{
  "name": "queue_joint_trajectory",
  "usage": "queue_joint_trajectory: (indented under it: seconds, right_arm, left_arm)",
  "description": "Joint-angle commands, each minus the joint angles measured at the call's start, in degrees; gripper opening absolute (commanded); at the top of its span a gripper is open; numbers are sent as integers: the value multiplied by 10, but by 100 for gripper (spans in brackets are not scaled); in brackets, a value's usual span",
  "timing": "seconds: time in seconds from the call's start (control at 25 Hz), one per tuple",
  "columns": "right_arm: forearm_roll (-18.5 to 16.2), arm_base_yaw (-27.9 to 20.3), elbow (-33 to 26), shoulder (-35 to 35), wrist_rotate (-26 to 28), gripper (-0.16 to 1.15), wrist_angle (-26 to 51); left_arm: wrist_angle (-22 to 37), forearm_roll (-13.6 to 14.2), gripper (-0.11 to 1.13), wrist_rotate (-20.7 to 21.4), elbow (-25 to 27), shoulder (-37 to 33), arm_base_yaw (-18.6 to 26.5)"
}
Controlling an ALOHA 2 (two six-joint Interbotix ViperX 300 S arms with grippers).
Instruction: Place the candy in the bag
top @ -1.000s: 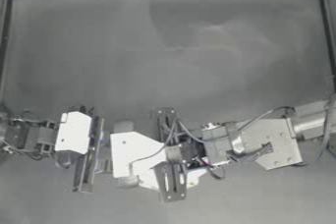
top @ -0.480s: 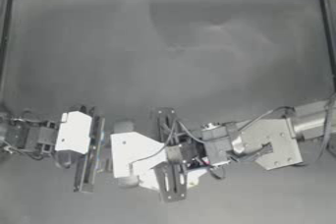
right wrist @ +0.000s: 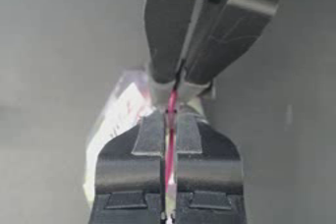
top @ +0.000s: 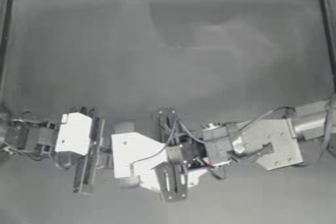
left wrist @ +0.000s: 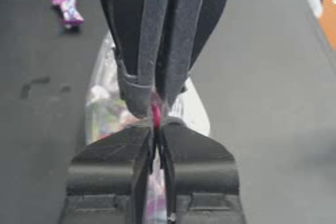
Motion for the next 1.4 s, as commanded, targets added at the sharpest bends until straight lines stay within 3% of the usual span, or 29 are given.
queue_joint_trajectory:
  seconds: [0.04, 0.16, 0.32, 1.4]
  right_arm:
    - [0, 1, -4, -24, 0, 5, -4]
    - [-1, 1, -3, -25, 0, 5, -4]
    - [0, 1, -2, -24, 1, 5, -4]
    - [0, 1, 65, -53, 57, 5, 2]
  left_arm:
    - [-7, 3, 32, 7, -15, -8, -4]
    - [-7, 2, 20, 23, -16, -9, -9]
    - [-7, 2, 13, 33, -18, -9, -12]
    - [-4, -2, 13, 44, -1, -34, -18]
